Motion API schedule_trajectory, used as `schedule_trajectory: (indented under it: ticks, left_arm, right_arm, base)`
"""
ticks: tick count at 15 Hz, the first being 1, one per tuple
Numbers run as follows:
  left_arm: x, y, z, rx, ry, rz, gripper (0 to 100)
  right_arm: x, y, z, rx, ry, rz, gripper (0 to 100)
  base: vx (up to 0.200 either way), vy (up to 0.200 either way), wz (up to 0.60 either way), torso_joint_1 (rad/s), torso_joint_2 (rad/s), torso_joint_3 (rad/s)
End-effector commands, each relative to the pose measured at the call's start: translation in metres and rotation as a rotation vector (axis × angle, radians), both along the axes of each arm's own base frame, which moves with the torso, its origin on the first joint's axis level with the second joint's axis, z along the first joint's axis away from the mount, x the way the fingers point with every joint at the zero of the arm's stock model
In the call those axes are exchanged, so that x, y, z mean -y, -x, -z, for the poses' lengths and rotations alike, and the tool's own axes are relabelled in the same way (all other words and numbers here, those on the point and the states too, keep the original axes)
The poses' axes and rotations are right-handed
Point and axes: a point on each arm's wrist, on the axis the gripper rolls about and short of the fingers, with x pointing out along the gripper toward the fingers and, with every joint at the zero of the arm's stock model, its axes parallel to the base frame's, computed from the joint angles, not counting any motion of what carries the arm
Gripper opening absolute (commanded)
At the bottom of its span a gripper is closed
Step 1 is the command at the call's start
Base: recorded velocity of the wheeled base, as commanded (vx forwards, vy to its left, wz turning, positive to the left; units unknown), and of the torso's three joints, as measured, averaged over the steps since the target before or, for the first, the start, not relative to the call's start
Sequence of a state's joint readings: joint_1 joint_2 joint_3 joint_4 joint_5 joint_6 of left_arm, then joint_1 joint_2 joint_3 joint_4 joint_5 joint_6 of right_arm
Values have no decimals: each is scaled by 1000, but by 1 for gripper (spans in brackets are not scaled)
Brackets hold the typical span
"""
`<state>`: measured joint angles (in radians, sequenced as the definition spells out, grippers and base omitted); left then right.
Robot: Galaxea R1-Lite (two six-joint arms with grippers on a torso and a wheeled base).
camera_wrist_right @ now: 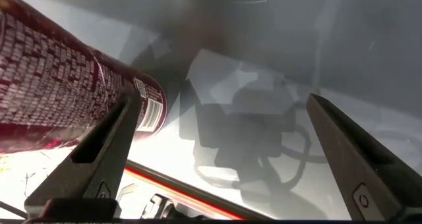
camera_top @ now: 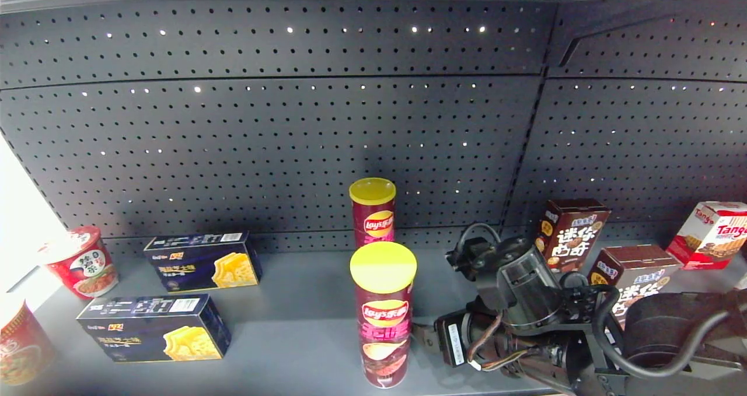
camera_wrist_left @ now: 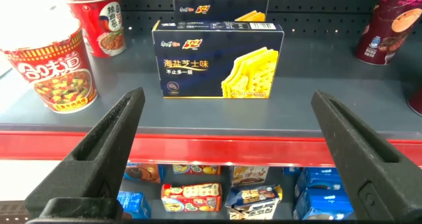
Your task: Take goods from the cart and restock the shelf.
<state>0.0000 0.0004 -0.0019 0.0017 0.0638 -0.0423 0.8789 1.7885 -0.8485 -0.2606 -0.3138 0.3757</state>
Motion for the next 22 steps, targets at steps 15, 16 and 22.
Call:
schedule_trajectory:
  ticks: [15, 16, 22]
  left_arm:
    - [0, 0, 0, 0, 1, -1, 100]
    - [0, 0, 0, 0, 1, -1, 100]
    - [0, 0, 0, 0, 1, -1, 100]
  right_arm:
    - [4, 0, 1, 4, 8, 19, 100]
    - [4, -1, 0, 7, 4, 19, 100]
    - [6, -5, -1, 9, 0, 24, 100]
  base:
    - [0, 0, 0, 0, 0, 0]
    - [0, 0, 0, 0, 0, 0]
    - [0, 0, 0, 0, 0, 0]
